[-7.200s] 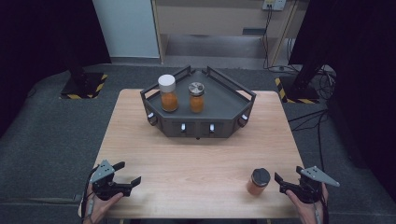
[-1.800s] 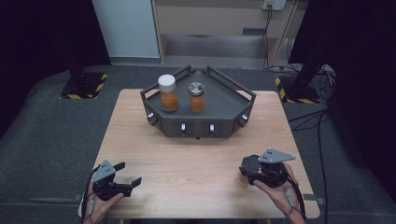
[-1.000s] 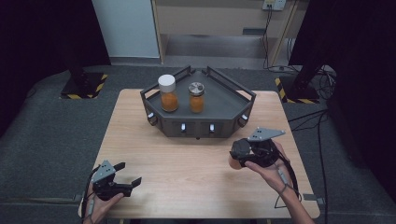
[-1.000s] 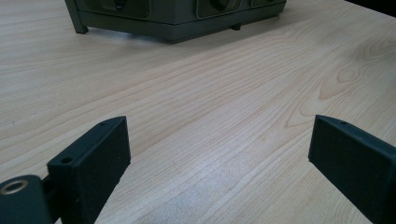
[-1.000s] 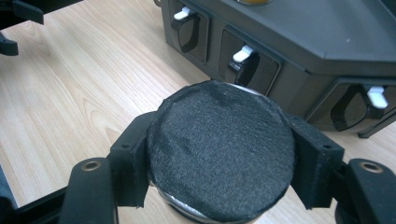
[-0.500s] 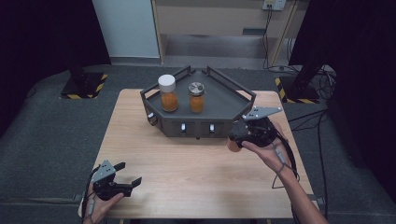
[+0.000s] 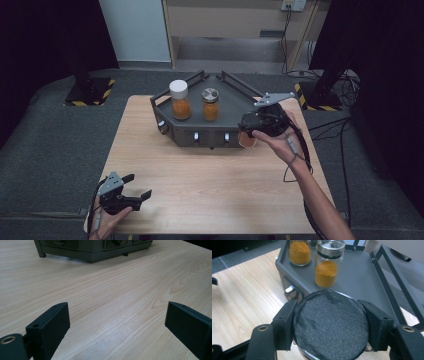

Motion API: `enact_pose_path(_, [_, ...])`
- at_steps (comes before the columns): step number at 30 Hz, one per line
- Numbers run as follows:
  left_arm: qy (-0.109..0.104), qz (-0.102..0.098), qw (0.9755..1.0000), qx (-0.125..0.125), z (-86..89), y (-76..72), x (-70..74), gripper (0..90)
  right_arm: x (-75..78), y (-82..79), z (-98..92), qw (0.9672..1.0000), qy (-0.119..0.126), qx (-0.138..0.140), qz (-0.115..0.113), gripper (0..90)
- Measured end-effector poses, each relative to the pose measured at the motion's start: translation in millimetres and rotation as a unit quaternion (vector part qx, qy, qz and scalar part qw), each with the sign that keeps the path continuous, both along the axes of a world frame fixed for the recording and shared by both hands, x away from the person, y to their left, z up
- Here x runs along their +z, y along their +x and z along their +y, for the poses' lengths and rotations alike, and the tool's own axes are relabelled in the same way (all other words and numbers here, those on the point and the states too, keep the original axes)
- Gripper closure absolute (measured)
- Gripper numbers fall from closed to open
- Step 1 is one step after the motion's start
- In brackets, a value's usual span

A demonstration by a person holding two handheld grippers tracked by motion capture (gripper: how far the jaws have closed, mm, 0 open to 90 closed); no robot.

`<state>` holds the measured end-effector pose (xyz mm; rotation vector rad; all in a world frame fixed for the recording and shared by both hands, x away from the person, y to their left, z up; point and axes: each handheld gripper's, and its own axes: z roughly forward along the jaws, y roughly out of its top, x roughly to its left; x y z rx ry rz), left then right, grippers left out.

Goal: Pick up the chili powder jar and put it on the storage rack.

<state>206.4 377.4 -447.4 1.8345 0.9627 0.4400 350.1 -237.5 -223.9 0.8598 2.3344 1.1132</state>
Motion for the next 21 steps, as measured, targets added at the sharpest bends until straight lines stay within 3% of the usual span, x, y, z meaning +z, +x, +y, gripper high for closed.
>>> enact_pose_path(21, [0.003, -0.003, 1.0, 0.002, -0.3, -0.7, 0.0, 4.8, 22.7, 48.6, 18.2, 0.9993, 0.001, -0.038, 0.004, 35.1])
